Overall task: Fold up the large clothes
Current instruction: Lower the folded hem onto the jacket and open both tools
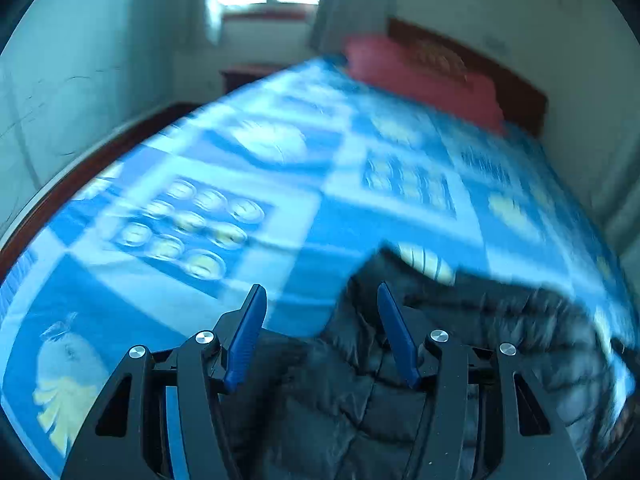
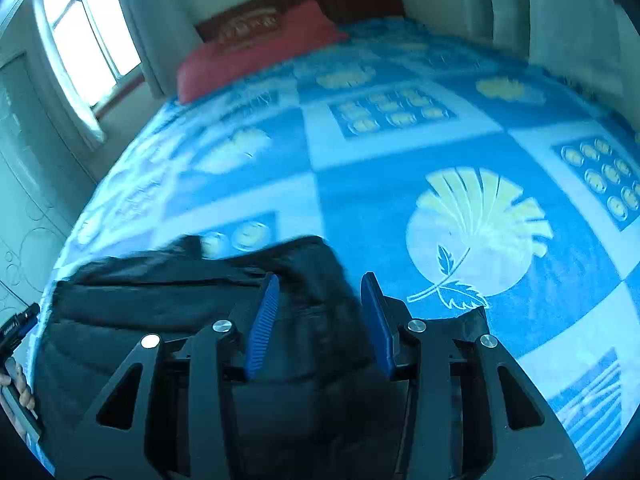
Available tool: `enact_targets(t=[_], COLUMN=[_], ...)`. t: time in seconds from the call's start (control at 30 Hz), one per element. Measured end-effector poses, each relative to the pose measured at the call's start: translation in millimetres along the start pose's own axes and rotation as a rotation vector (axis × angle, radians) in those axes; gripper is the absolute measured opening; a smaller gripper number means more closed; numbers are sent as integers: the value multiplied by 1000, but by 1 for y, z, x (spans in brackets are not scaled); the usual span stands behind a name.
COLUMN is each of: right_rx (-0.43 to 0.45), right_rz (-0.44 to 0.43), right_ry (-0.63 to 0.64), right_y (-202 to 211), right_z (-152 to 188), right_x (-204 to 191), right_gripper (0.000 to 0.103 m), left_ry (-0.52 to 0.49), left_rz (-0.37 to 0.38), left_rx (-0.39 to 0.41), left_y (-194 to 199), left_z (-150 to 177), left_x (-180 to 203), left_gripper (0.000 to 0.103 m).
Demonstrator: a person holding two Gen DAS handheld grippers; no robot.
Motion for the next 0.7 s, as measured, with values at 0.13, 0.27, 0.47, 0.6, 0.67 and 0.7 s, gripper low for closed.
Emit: enact_targets(t=[0.13,0.27,0.47,0.6,0.67,0.7], right_rx=[-10,-41,-129,-114,-110,-110], right_rz=[-91,-119,-54,-28,-13,-16], right_ry=[94,154,198,213,227,225], right_y=[1,-23,-69,-79,-80,-79], right_z=[4,13,37,47,49,48], right_x=[-57,-101,-114,-114,-115,-115], right_gripper=[43,43,42,42,42,42], left_ry=[-45,-151,-209,-251,-268,-277], left_rz=[117,188,136,96,77,68], left_rx=[0,-59,-166,-164,-157,-155], left_y=[17,-3,-50,-63,-66,-65], left_z=[4,29,61,71,73,75], left_x=[43,105,132,136,137,138], left_gripper=[58,58,58,59,59,59])
Point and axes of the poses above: each gripper's, at about its wrist camera, not at the fingertips, and y roughly against the way its jaws point, x to its right, z to its underside, the point moved 1 cm from there along -y, roughly the way its jaws point
